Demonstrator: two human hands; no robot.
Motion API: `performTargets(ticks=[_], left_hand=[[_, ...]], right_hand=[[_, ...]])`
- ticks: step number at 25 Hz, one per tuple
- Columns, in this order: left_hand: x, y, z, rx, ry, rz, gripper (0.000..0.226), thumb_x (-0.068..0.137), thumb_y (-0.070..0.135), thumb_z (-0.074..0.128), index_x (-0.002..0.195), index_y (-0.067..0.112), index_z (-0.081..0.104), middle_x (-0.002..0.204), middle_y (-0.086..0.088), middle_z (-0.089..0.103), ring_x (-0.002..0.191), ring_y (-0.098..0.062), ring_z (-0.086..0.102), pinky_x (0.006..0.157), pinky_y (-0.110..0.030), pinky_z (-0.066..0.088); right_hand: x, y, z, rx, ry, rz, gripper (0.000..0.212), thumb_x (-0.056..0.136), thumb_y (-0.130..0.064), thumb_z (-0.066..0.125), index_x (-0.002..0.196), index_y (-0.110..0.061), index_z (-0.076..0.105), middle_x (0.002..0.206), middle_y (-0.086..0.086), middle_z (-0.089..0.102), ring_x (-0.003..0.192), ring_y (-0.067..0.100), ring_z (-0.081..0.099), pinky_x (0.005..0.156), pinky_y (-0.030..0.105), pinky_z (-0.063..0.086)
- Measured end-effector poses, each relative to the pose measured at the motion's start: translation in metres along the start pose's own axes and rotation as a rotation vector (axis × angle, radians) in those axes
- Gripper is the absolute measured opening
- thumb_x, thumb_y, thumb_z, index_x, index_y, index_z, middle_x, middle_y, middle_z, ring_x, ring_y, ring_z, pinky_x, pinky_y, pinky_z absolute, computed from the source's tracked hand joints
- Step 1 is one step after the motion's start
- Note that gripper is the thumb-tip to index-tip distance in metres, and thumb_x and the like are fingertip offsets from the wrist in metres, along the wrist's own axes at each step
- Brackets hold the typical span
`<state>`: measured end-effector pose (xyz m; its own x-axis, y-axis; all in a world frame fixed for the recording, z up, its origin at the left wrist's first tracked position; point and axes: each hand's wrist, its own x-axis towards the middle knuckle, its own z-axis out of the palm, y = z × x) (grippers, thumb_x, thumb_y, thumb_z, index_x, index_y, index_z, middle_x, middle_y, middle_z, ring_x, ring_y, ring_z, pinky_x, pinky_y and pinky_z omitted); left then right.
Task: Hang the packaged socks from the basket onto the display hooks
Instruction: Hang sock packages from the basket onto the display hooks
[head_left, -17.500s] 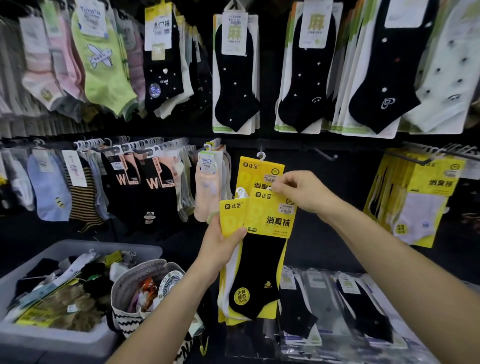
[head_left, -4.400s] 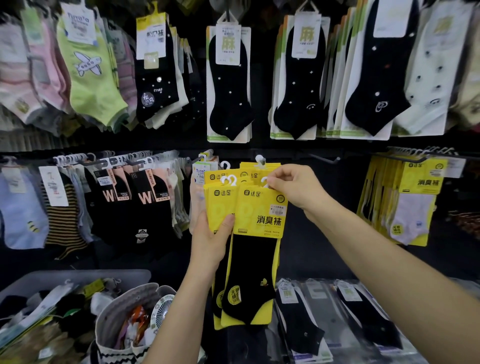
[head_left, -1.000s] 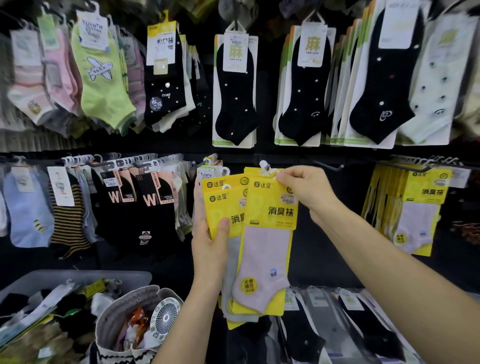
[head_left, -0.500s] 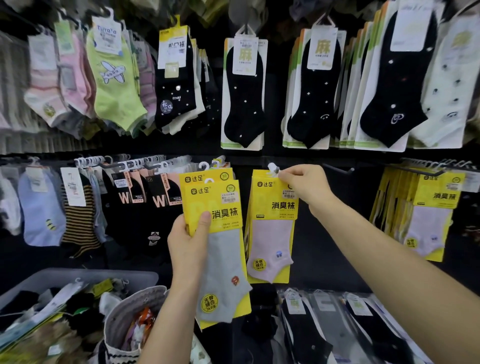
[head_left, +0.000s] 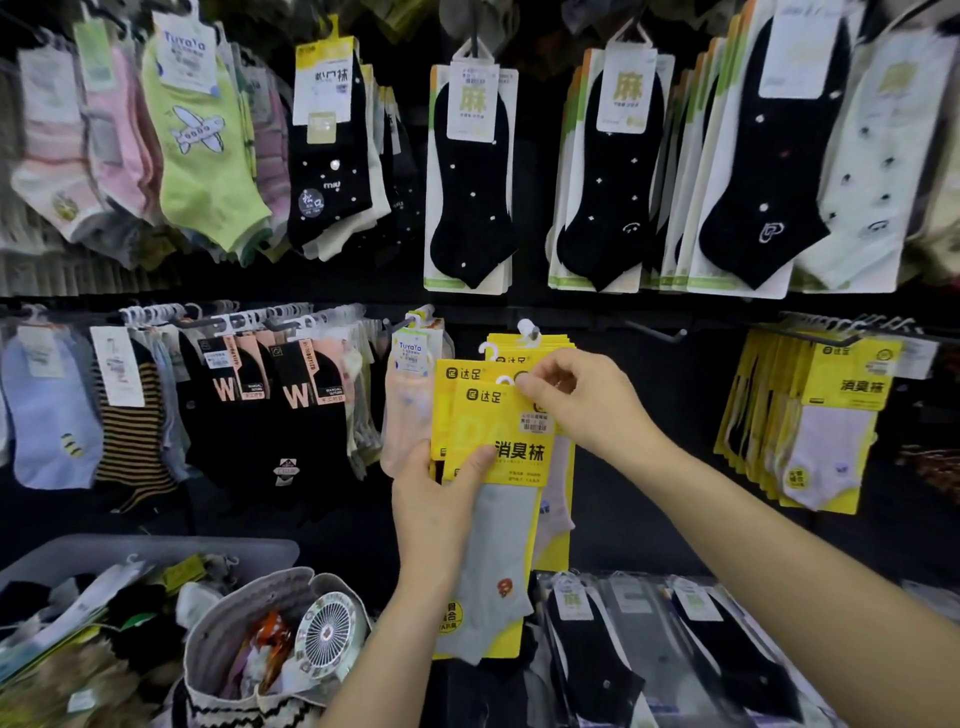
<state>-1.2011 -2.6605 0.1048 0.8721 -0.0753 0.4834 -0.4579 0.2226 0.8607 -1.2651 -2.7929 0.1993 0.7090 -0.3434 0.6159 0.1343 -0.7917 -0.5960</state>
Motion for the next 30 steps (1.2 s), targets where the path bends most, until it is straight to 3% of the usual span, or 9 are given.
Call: performTargets(ticks=[4, 7, 10, 14, 20, 25, 30], left_hand=[[-0.001, -0.005, 0.005, 0.072, 0.015, -0.038, 0.012, 0.075, 0.030, 0.076, 0.078, 0.027, 0.065, 0.072, 0.031, 0.066, 0.066, 0.011, 0.062, 0.050, -0.003, 0.041], [-0.002, -0.005, 0.007, 0.114, 0.001, -0.036, 0.014, 0.073, 0.033, 0.076, 0.076, 0.028, 0.063, 0.070, 0.035, 0.064, 0.066, 0.014, 0.060, 0.050, -0.003, 0.041], [-0.002, -0.004, 0.006, 0.116, 0.004, -0.044, 0.015, 0.073, 0.032, 0.077, 0.076, 0.028, 0.062, 0.068, 0.037, 0.062, 0.064, 0.015, 0.059, 0.048, -0.002, 0.039], [-0.002, -0.006, 0.003, 0.112, 0.030, -0.031, 0.012, 0.076, 0.032, 0.074, 0.075, 0.028, 0.062, 0.064, 0.020, 0.066, 0.064, 0.013, 0.059, 0.049, -0.003, 0.040], [0.011, -0.007, -0.017, 0.155, 0.171, -0.009, 0.008, 0.085, 0.030, 0.065, 0.081, 0.025, 0.062, 0.074, 0.018, 0.062, 0.070, 0.000, 0.058, 0.052, -0.003, 0.038], [0.024, -0.007, -0.042, 0.152, 0.264, -0.033, 0.013, 0.086, 0.035, 0.063, 0.085, 0.022, 0.063, 0.078, 0.009, 0.062, 0.068, -0.003, 0.054, 0.055, -0.016, 0.038], [0.026, 0.008, -0.049, 0.177, 0.293, 0.019, 0.011, 0.085, 0.038, 0.063, 0.080, 0.029, 0.060, 0.078, 0.015, 0.061, 0.069, 0.000, 0.056, 0.055, -0.012, 0.038]], right_hand=[[-0.004, 0.004, -0.002, 0.025, -0.057, 0.054, 0.010, 0.086, -0.031, 0.063, 0.079, -0.026, 0.068, 0.080, -0.004, 0.066, 0.078, 0.010, 0.057, 0.073, 0.029, 0.049], [-0.004, 0.006, 0.000, 0.115, -0.079, 0.109, 0.011, 0.087, -0.025, 0.063, 0.078, -0.025, 0.068, 0.076, -0.008, 0.062, 0.077, 0.009, 0.055, 0.076, 0.032, 0.049], [-0.003, 0.005, 0.002, 0.158, -0.057, 0.101, 0.012, 0.087, -0.022, 0.063, 0.076, -0.020, 0.068, 0.074, -0.008, 0.061, 0.075, 0.009, 0.055, 0.070, 0.030, 0.048], [0.005, 0.009, 0.000, 0.163, 0.040, 0.114, 0.016, 0.090, -0.021, 0.057, 0.075, -0.020, 0.063, 0.068, -0.008, 0.053, 0.065, 0.008, 0.047, 0.062, 0.025, 0.040], [0.035, 0.009, -0.010, 0.200, 0.171, 0.175, 0.016, 0.091, -0.022, 0.056, 0.077, -0.021, 0.063, 0.073, -0.007, 0.058, 0.076, 0.014, 0.054, 0.072, 0.035, 0.049], [0.051, 0.009, -0.003, 0.053, 0.128, 0.126, 0.016, 0.090, -0.027, 0.057, 0.079, -0.020, 0.065, 0.071, -0.009, 0.056, 0.068, 0.011, 0.052, 0.066, 0.032, 0.045], [0.052, 0.009, -0.004, -0.051, 0.110, 0.133, 0.015, 0.089, -0.027, 0.059, 0.081, -0.019, 0.068, 0.070, -0.011, 0.058, 0.071, 0.012, 0.055, 0.065, 0.029, 0.046]])
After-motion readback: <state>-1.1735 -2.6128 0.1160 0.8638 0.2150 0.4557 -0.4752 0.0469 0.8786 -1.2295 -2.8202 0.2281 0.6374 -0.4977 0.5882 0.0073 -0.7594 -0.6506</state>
